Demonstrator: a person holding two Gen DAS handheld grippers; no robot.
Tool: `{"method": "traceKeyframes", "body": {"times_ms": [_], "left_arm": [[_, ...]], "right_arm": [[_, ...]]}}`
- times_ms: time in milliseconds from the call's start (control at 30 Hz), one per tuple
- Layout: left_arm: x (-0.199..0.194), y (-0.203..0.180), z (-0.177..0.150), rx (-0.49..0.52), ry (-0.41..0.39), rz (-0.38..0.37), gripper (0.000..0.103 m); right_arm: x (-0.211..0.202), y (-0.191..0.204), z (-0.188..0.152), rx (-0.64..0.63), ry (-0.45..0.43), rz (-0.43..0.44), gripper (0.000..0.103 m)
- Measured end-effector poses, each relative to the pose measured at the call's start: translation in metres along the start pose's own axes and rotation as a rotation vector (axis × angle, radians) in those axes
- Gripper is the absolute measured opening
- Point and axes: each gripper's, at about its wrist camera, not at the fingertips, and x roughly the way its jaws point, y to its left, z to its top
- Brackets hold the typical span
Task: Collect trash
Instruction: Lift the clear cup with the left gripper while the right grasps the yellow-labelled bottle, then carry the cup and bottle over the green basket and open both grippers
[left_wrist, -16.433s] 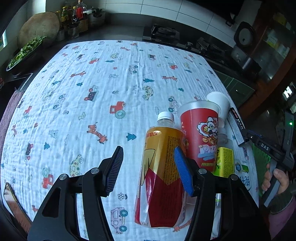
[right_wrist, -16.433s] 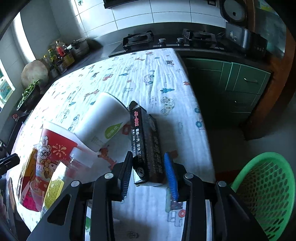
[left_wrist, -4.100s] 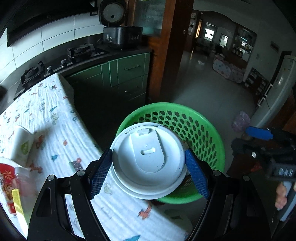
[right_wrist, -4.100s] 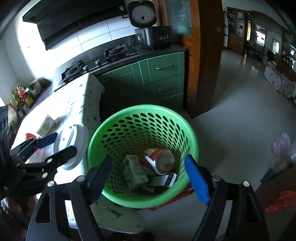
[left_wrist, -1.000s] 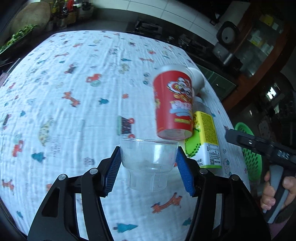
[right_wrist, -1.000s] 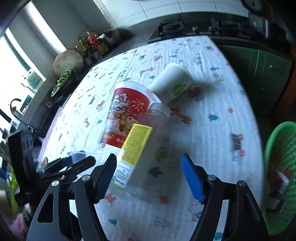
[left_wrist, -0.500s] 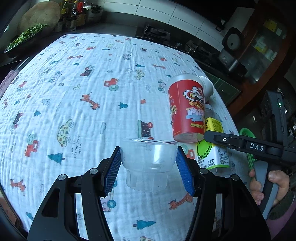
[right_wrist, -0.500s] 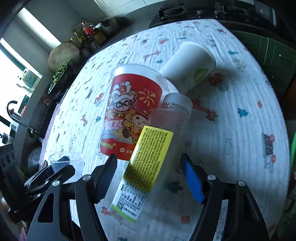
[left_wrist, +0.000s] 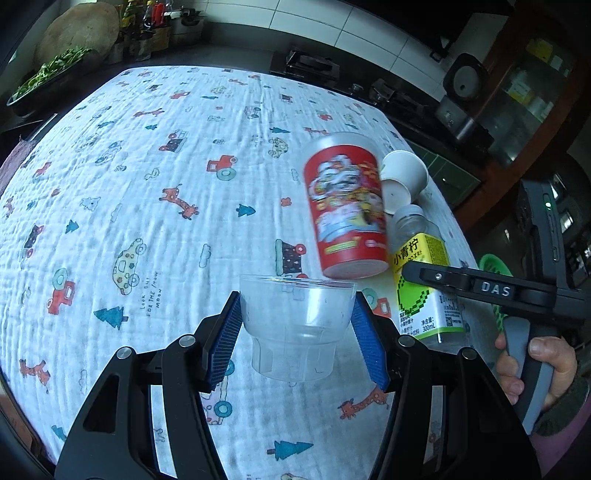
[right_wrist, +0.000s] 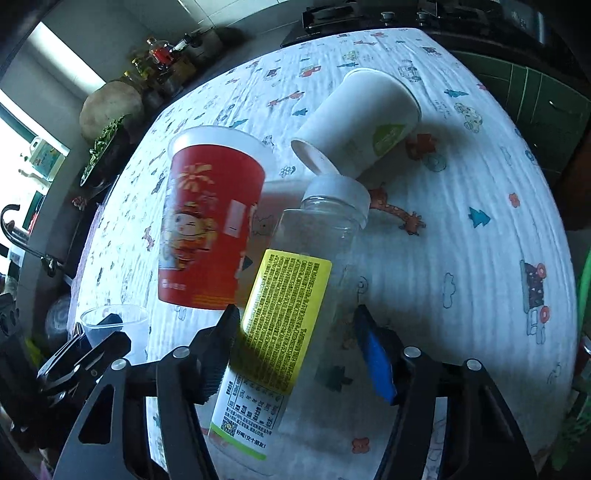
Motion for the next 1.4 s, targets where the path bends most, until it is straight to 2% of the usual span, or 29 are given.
{"method": "traceKeyframes", "body": {"times_ms": [233,433,833,1167,1400], "left_arm": [[-0.007,-0.012,0.002,0.029,-0.015,-0.023,0.058],[-0.009,-0.034,0.005,0.075,-0.021,-0.053,0.058],[-0.004,-0.059,0.001,0.121,-0.008,-0.085,0.058],[-0.005,-0.056,0.001,0.128,-0.008,-0.08,0.058],[-0.006,-0.062,0.006,0.144,-0.01,-0.085,0.058]], "right_arm": [[-0.011,-0.002,-0.005,-0.043,-0.031,-0.056,0.053],[-0.032,-0.016,-0.015,-0.051,-0.066,-0.066,0.048],[-0.043,-0.039,-0.034,-0.057,-0.068,-0.12,0.047],[-0.029,-0.036,-0.023,-0.059,-0.069,-0.157,0.05],[-0.033,-0.036,-0.023,-0.061,-0.081,-0.155,0.045]]}}
